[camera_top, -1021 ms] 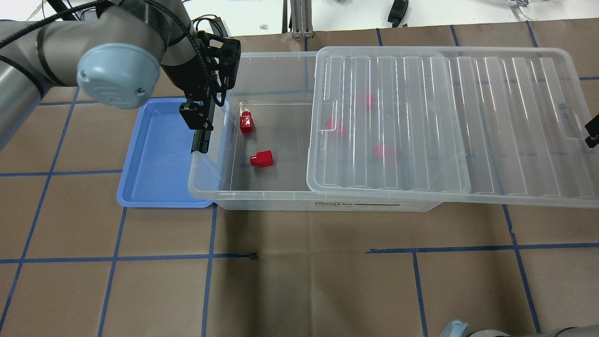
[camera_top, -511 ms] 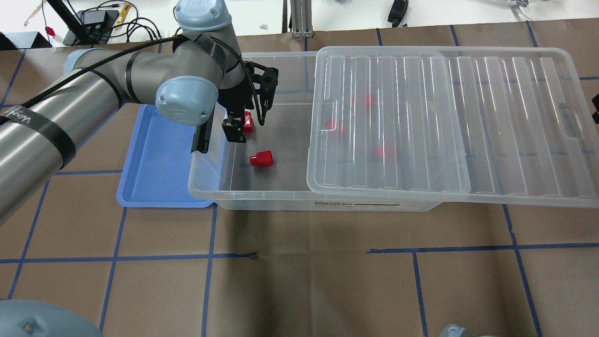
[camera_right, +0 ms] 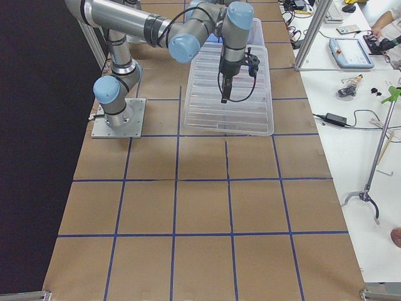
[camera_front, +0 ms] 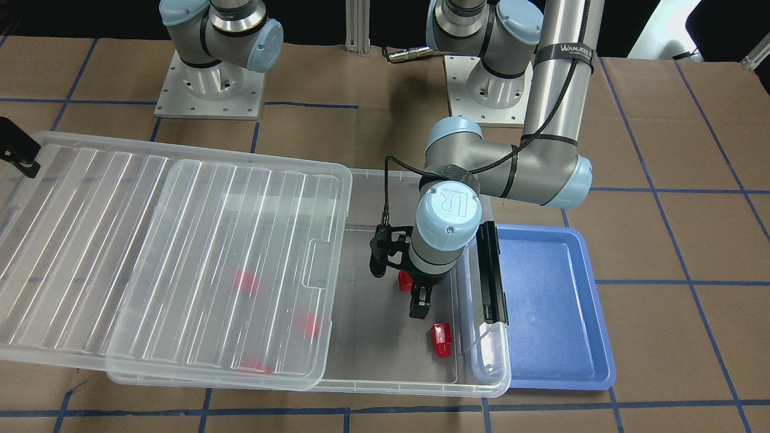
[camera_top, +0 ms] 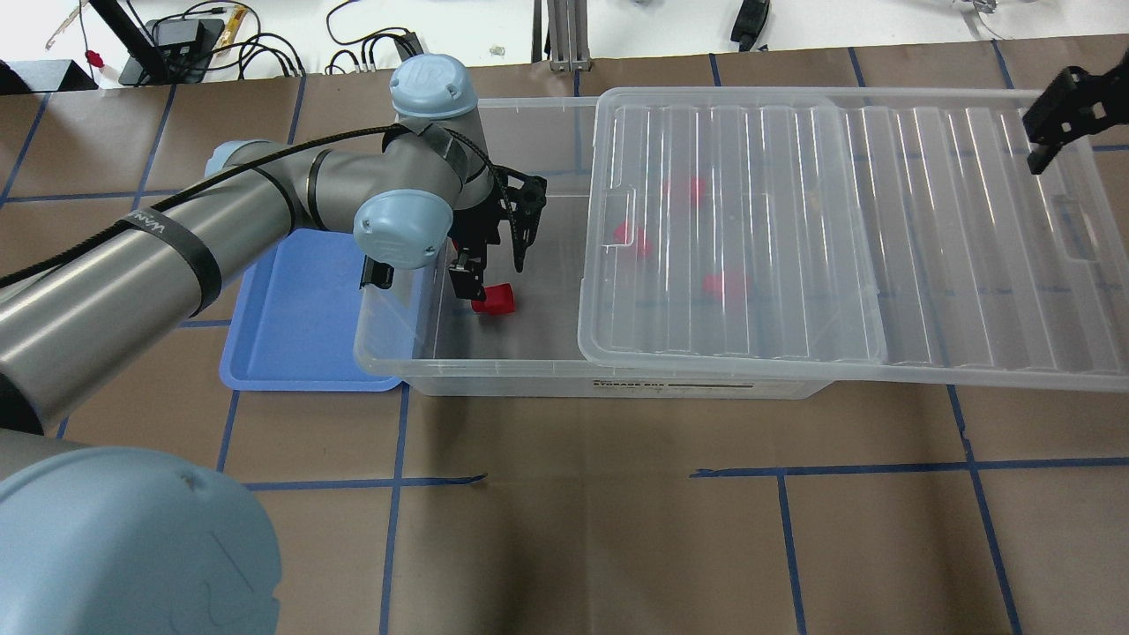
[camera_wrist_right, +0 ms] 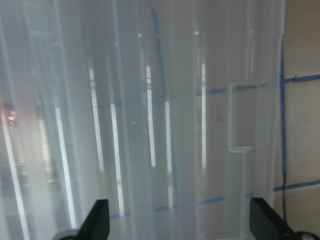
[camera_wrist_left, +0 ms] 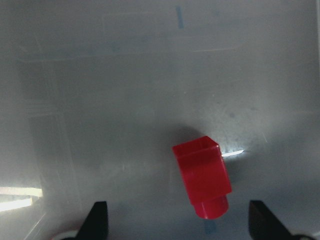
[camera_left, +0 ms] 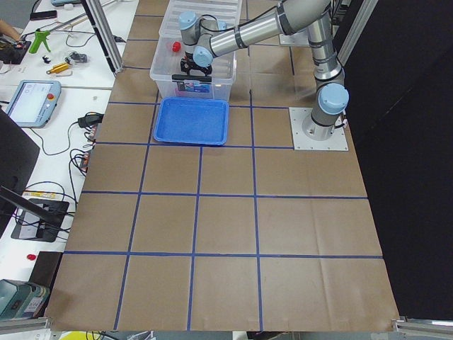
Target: Place red block in blue tray from box
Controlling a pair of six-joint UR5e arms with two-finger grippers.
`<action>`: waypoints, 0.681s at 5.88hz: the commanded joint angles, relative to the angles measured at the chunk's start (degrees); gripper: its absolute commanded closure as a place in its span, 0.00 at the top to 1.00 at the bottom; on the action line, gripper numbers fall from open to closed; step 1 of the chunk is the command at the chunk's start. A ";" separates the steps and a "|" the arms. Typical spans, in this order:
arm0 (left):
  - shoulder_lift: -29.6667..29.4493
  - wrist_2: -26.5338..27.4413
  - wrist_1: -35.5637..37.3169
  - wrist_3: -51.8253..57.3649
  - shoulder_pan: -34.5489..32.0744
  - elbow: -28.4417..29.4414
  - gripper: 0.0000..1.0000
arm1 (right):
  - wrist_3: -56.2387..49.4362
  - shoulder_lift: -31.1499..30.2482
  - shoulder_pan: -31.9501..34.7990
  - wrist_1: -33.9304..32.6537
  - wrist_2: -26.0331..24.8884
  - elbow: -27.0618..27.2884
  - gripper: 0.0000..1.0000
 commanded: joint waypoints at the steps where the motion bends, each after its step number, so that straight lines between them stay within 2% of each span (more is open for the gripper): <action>1: -1.53 -0.05 2.94 -0.01 -0.01 -1.85 0.90 | 15.54 -0.03 10.49 3.15 3.45 -3.26 1.00; 2: -2.05 -0.05 2.86 -0.01 -0.10 -1.86 0.51 | 21.27 0.32 15.33 3.07 3.55 -3.27 1.00; 3: -2.06 -0.05 3.30 -0.10 -0.10 -1.68 0.20 | 22.63 0.67 16.94 2.98 3.55 -3.10 1.00; 4: -1.36 -0.05 3.22 -0.01 -0.01 -1.51 0.19 | 21.95 0.67 16.96 3.07 3.55 -2.49 1.00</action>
